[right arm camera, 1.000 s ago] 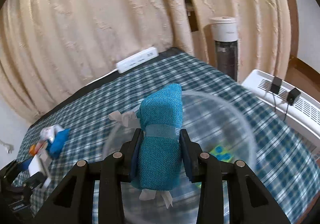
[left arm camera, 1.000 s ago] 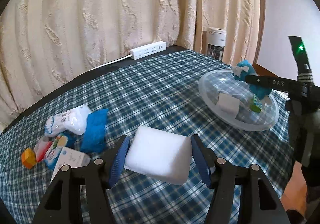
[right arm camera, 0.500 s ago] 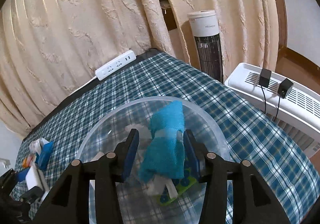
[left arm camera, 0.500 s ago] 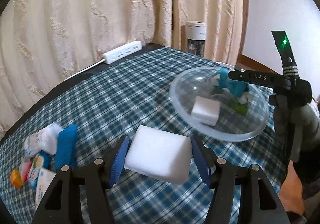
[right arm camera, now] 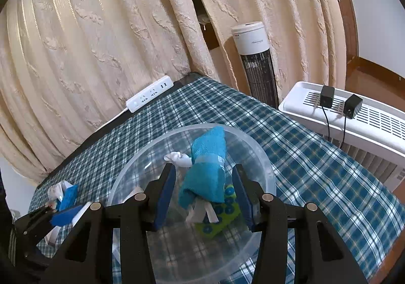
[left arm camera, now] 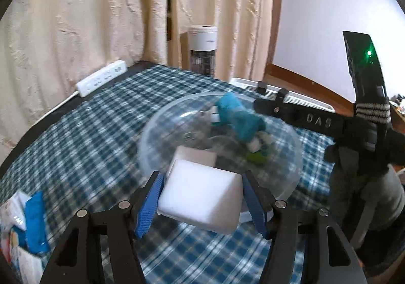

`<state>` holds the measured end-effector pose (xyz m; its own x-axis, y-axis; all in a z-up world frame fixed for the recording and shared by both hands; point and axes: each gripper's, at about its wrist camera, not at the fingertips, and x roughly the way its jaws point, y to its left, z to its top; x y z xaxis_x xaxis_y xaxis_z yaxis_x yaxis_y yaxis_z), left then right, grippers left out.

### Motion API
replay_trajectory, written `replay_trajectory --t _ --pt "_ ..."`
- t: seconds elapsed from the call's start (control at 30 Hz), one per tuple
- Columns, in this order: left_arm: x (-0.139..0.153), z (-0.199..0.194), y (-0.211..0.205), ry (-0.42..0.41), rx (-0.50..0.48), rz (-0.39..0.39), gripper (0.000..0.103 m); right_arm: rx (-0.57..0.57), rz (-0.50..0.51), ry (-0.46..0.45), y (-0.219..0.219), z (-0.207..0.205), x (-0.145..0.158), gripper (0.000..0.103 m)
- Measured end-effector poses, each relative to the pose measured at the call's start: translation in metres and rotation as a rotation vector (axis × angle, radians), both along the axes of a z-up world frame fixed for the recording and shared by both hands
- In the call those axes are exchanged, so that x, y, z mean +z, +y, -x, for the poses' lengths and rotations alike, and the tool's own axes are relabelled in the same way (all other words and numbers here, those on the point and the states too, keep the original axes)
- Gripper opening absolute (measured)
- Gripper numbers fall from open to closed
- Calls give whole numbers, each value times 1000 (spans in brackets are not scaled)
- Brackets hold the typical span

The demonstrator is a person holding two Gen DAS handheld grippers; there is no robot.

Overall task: Organize objects
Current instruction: 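Carry the teal cloth and the sponge into the clear bowl and release both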

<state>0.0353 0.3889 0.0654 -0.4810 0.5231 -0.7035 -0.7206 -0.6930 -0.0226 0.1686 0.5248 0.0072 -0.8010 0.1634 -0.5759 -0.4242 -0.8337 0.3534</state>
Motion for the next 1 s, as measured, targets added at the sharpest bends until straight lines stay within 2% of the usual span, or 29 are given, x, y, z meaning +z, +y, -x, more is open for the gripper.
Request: replay_trajectory --t 0.13,0.2,0.27,0.4,0.63,0.9,1.0 --pt "-2 2 13 -26 -42 -22 70 -18 6 5 3 -7 1 48" --pt "-4 4 19 -47 -53 -45 77 -27 10 8 6 -10 0 48" --pt "-6 8 22 -64 -60 -73 94 -35 17 9 8 -12 -2 48" --pt "-8 15 19 -80 -34 -71 95 -37 33 -4 8 -15 -8 48" --pt "-3 24 -8 -61 59 -65 96 -24 31 8 1 -18 -4 48" --pt "-5 20 -36 -16 144 -13 101 24 37 10 -20 -14 -1 49" --pt "-6 18 -44 -14 159 3 101 48 39 10 -30 -10 0 52"
